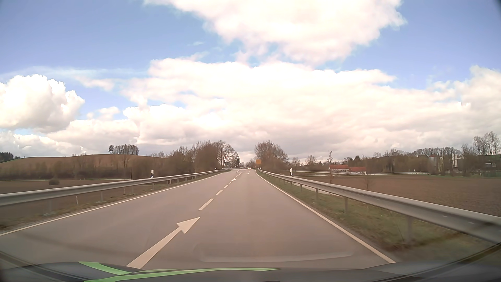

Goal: Follow the waypoints while adhering to traffic rules and regulations

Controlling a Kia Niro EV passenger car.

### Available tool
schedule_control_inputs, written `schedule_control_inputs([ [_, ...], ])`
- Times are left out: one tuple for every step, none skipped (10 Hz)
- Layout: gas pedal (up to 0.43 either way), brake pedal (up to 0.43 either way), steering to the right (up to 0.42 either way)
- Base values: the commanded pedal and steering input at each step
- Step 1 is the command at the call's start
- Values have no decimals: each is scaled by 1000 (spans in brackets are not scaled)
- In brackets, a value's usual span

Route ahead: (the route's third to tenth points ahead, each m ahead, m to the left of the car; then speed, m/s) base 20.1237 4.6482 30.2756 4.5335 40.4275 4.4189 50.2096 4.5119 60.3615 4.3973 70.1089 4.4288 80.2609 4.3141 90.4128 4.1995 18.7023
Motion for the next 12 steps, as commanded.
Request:
schedule_control_inputs([
  [197,0,-2],
  [197,0,-1],
  [197,0,-2],
  [197,0,-1],
  [197,0,-1],
  [197,0,-1],
  [197,0,-2],
  [177,0,-1],
  [177,0,-1],
  [157,0,-2],
  [150,0,-2],
  [150,0,-2],
])
